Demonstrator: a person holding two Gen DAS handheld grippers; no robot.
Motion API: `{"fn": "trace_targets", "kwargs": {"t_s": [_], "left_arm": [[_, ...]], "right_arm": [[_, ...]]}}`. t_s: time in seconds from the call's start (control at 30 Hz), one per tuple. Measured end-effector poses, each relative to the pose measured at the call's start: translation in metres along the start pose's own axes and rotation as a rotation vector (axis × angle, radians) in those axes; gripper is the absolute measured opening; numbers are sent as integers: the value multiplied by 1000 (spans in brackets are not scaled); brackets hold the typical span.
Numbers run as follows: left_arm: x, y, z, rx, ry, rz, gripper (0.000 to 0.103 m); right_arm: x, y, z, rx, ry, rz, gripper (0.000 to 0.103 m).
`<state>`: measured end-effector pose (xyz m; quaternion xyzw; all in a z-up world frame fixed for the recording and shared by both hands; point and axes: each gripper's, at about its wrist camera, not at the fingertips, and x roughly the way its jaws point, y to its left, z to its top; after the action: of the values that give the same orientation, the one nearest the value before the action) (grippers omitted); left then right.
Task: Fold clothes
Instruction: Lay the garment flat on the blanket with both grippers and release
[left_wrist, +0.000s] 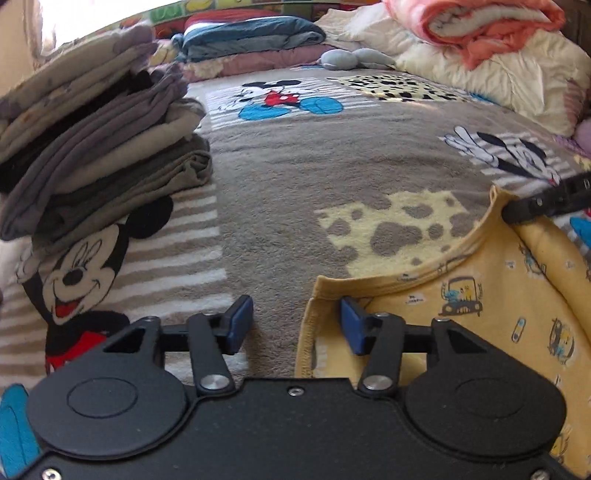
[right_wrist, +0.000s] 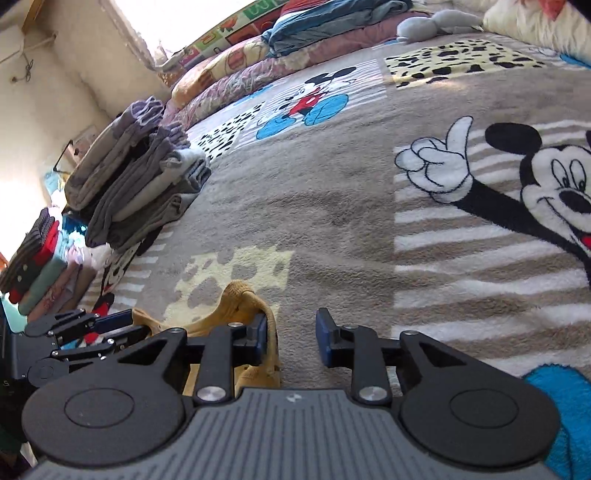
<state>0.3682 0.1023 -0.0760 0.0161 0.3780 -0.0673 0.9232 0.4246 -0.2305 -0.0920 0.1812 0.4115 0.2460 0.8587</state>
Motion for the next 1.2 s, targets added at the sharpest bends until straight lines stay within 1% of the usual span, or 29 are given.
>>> {"fn": "trace_targets", "kwargs": {"t_s": [0.03,0.1,0.13,0.17,0.23,0.27,0.33,0.37,0.4,0.43,0.5,0.53,0.6,0.63,0.7,0.8,0.87,0.97,1.03,1.13,1.2], "left_arm": [[2,9,2,-58,5,-17,57],[4,20,2,-153,8,-26,57],[4,25,2,-201,8,-29,57],[3,30,2,-255,6,-37,57],[-4,40,3,-349,1,-50,57],[-11,42,1,-377,-6,-47,57],[-29,42,-2,-400,-29,-25,57],[-38,41,-4,-409,-40,-19,57],[-48,39,-7,-416,-51,-22,57],[-59,34,-12,-424,-64,-32,57],[-83,21,-24,-428,-90,-59,57],[-96,14,-33,-425,-104,-72,57],[-119,1,-50,-418,-130,-93,58],[-129,-3,-59,-419,-141,-94,60],[-148,-11,-81,-433,-166,-82,61],[-166,-15,-111,-444,-173,-30,62],[-176,-17,-130,-444,-162,-12,63],[-190,-20,-156,-437,-149,8,67],[-200,-23,-168,-406,-156,15,69],[-217,-34,-177,-312,-179,-16,69],[-229,-50,-186,-207,-197,-42,69]], "right_arm": [[0,-5,1,29,-7,7,34],[2,-5,1,22,-6,-9,35],[1,-5,-1,34,-21,10,39],[-1,-8,-1,77,-35,42,42],[-3,-18,-3,186,-59,94,60],[-4,-23,-5,241,-66,113,63],[-7,-31,-9,322,-79,153,62],[-12,-32,-11,340,-94,149,63],[-16,-32,-12,348,-107,143,66],[-20,-34,-13,374,-125,150,76],[-29,-41,-14,443,-161,181,89],[-33,-46,-14,496,-180,210,89],[-44,-52,-14,570,-220,220,89],[-50,-50,-14,572,-229,216,89],[-64,-39,-17,524,-230,218,89],[-86,-21,-39,450,-214,243,89],[-103,-11,-67,415,-216,254,89],[-126,4,-119,355,-238,213,89],[-140,13,-155,322,-255,181,89],[-152,24,-200,274,-277,134,89],[-159,34,-225,226,-292,105,89]]}}
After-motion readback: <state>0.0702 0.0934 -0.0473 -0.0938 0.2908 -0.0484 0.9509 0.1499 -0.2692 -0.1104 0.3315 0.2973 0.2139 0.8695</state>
